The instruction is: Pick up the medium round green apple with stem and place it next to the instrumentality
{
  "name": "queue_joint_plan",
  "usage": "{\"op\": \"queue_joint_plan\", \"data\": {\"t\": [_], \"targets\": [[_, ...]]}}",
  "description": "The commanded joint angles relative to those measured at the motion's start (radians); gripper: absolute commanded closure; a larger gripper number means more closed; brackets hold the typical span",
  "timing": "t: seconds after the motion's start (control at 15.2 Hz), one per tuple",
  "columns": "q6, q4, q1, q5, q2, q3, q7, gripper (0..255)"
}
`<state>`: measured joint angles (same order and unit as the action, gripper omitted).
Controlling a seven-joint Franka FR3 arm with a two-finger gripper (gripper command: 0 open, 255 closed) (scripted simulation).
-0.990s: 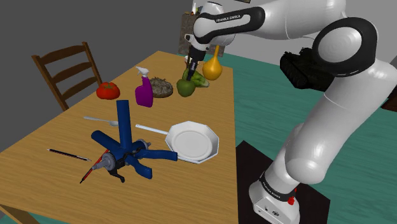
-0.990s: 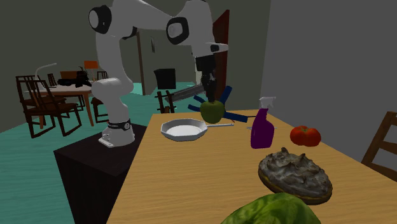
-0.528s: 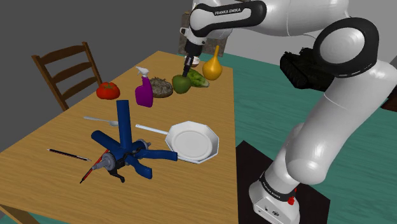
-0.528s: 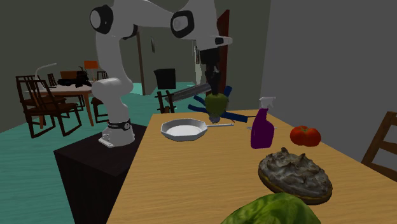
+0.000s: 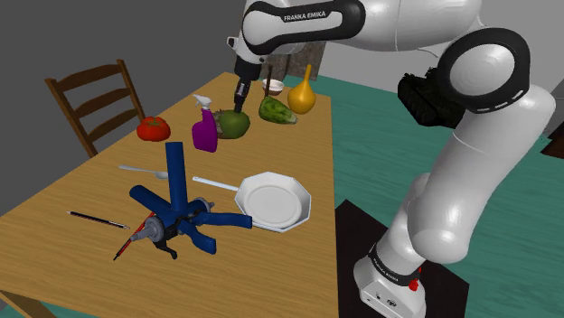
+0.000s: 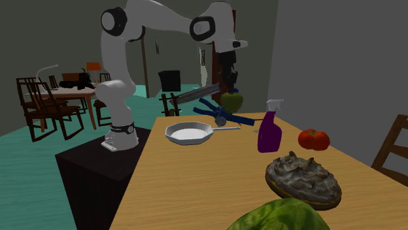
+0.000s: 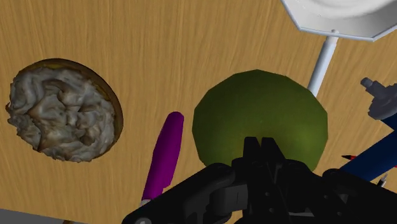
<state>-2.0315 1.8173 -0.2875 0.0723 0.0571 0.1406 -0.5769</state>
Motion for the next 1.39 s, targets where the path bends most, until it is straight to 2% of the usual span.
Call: {"op": "queue_joint_plan", "data": {"t": [0.0, 0.53, 0.99, 1.06, 1.32], "targets": [[0.006, -0.041, -0.023, -0.005, 0.033, -0.02, 0.047, 255], [0.047, -0.232, -0.113, -0.031, 0.175, -0.084, 0.214, 255], [0.129, -0.497, -0.196, -0.059, 0.357, -0.121, 0.343, 255], [0.135, -0.515, -0.2, -0.06, 0.368, -0.122, 0.349, 255], [0.08, -0.458, -0.201, -0.06, 0.366, -0.122, 0.349, 255]]}}
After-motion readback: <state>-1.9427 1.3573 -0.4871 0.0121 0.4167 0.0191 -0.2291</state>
